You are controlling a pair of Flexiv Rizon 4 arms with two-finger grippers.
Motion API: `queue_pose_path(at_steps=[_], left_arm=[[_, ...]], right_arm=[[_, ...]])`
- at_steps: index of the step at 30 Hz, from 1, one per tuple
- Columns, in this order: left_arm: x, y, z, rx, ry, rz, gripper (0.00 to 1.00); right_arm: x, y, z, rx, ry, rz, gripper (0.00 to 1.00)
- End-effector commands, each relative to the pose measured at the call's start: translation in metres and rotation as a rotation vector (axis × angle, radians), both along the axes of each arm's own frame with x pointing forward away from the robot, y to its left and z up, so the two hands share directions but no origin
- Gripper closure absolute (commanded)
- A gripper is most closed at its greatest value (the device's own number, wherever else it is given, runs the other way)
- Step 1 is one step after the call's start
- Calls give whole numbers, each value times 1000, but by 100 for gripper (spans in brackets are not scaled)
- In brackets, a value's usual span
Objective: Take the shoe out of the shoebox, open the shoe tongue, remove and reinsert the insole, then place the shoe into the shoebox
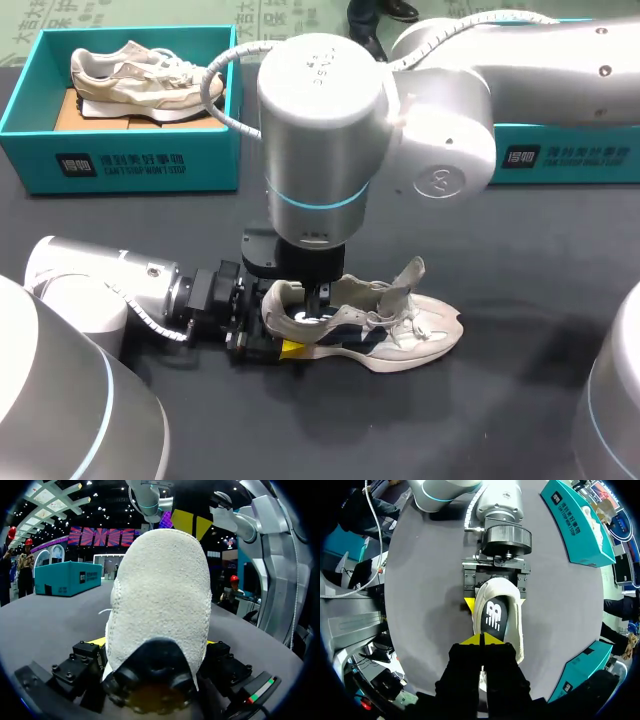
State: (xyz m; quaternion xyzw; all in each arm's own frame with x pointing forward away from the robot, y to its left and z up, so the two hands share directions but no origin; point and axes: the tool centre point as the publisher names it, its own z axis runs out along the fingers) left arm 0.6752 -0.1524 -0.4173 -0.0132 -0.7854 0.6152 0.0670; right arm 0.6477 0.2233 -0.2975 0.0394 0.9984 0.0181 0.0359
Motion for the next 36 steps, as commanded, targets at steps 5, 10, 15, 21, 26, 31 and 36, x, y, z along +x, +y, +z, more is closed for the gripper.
queue_pose_path(at_steps=[5, 10, 15, 21, 26, 31, 36], left_arm=[[-1, 1, 0, 2, 0, 1, 100], [-1, 1, 0, 2, 0, 1, 100], [-1, 1, 0, 2, 0, 1, 100], [-1, 1, 0, 2, 0, 1, 100], [-1, 1, 0, 2, 0, 1, 100], [-1, 1, 0, 2, 0, 1, 100], [-1, 1, 0, 2, 0, 1, 100]], right_arm=[[25, 0, -32, 45, 38, 17, 100], [35, 4, -52, 60, 56, 40, 100], [38, 1, -67, 62, 61, 31, 100], [38, -4, -84, 79, 65, 35, 100], [37, -12, -96, 85, 90, 18, 100], [37, -27, -100, 80, 100, -20, 100], [35, -33, -94, 75, 87, -38, 100]])
